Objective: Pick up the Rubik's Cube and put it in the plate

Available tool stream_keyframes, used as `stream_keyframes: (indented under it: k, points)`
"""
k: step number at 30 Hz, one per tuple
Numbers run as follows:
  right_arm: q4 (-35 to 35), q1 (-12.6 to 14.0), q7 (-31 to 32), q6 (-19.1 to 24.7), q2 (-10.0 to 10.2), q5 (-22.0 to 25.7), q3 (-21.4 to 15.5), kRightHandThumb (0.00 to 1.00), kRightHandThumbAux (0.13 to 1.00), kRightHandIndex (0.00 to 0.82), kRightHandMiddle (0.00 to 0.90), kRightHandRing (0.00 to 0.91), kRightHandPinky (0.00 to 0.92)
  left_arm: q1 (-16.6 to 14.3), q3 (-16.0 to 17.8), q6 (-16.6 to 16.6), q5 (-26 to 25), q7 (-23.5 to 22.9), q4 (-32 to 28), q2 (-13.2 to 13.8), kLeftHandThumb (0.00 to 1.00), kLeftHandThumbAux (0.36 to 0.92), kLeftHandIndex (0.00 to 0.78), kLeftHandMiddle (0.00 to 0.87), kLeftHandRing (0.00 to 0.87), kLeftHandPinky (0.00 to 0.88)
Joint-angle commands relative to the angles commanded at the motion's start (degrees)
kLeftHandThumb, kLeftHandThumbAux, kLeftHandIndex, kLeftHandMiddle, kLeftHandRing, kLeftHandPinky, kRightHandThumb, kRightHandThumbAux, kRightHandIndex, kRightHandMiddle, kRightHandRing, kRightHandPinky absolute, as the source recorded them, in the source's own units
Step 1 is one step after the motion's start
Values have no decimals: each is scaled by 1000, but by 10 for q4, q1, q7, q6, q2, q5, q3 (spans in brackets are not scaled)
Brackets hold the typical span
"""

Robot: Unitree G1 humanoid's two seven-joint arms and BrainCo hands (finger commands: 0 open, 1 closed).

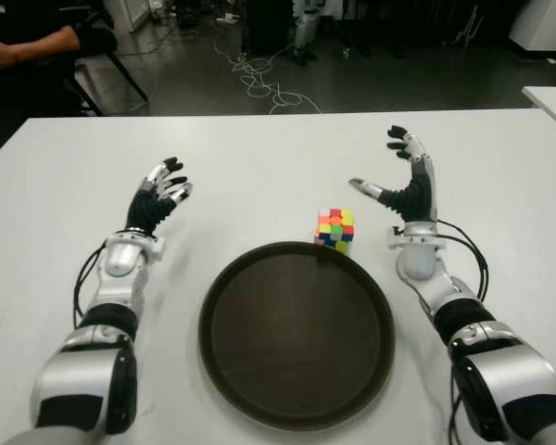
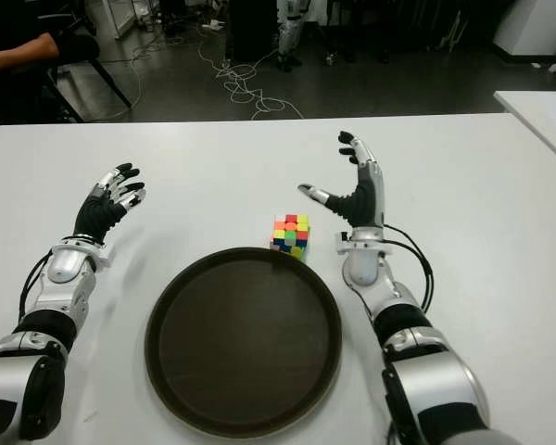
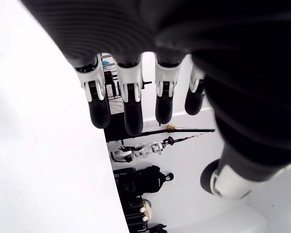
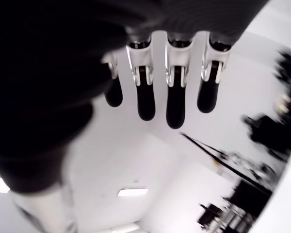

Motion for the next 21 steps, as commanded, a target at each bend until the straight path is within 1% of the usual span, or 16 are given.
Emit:
stream_keyframes:
  k: [3, 6, 9, 12, 13, 14, 17, 21]
  points:
    - [7, -1, -15, -4, -6, -20, 20, 0, 827, 187, 235, 255, 282, 0, 0, -1, 1, 1, 0, 0, 229, 667, 93, 156, 165, 189]
    - [16, -7, 20, -26, -29, -50, 60, 0, 812, 174, 227, 250, 286, 1, -1, -2, 2, 3, 0, 0, 232, 665, 94, 156, 166, 193]
    - [26, -13, 56, -46, -38, -61, 84, 0, 787, 166, 216, 240, 284, 1, -1, -3, 2, 3, -1, 0, 236, 666, 94, 154, 165, 201]
    - [32, -17, 88, -62, -44, -57, 94, 0, 765, 164, 207, 229, 268, 2, -1, -4, 2, 3, -3, -1, 234, 670, 92, 149, 160, 199]
    - [34, -19, 110, -64, -47, -54, 97, 0, 762, 164, 205, 226, 265, 2, -2, -4, 2, 3, -4, -1, 233, 671, 92, 149, 160, 199]
    - [36, -20, 126, -65, -49, -51, 100, 0, 749, 166, 199, 216, 242, 2, -2, -4, 2, 2, -5, -1, 228, 677, 90, 147, 159, 196]
    - [37, -22, 161, -59, -52, -45, 104, 0, 728, 168, 190, 197, 200, 3, -3, -3, 2, 1, -6, -1, 219, 684, 88, 146, 158, 194]
    - [31, -22, 180, -46, -53, -45, 105, 0, 715, 164, 185, 188, 195, 3, -3, -2, 2, 0, -6, 0, 222, 698, 89, 144, 156, 189]
